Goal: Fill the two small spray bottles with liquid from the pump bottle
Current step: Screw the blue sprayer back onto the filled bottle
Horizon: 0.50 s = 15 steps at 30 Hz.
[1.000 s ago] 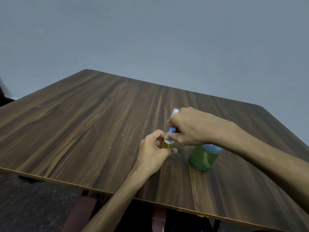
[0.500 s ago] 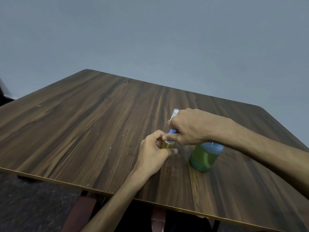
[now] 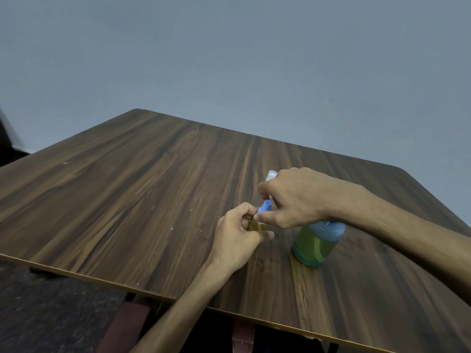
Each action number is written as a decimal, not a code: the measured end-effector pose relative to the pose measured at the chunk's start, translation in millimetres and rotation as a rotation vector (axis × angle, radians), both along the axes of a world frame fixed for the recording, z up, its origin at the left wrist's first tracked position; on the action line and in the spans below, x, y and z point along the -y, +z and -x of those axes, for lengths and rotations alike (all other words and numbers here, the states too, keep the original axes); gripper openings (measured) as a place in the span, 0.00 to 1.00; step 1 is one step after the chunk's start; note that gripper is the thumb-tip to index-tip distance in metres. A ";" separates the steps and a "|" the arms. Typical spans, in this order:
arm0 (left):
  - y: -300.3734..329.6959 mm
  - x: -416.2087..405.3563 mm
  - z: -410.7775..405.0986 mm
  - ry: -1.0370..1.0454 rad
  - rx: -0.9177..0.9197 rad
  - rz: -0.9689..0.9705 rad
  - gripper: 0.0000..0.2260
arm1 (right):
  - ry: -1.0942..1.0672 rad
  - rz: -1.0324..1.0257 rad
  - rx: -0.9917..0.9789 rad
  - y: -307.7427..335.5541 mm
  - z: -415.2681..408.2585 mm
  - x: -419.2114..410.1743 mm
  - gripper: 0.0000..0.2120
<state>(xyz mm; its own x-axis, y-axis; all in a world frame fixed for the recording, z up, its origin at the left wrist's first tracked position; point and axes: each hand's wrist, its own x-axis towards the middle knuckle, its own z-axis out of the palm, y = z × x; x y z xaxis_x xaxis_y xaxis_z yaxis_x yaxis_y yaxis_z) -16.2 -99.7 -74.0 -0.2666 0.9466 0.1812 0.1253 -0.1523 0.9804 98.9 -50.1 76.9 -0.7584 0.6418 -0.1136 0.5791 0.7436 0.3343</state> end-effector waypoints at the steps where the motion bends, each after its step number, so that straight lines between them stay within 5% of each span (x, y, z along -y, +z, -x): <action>1: -0.1 -0.2 0.4 -0.003 0.009 0.005 0.13 | 0.000 0.038 0.001 2.2 -0.9 1.5 0.17; 4: -0.5 -0.9 1.0 -0.005 0.010 0.005 0.12 | -0.017 0.076 0.019 3.8 1.4 4.9 0.13; 15: -0.3 1.7 0.0 0.026 -0.022 0.000 0.13 | -0.001 0.020 0.016 -1.8 0.9 3.7 0.21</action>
<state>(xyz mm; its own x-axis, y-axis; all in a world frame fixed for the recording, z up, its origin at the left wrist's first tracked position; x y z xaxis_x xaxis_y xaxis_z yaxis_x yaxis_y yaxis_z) -16.1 -101.4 -74.3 -0.2869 0.9395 0.1869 0.1509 -0.1484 0.9774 98.0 -53.8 75.1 -0.7556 0.6403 -0.1382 0.5749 0.7493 0.3287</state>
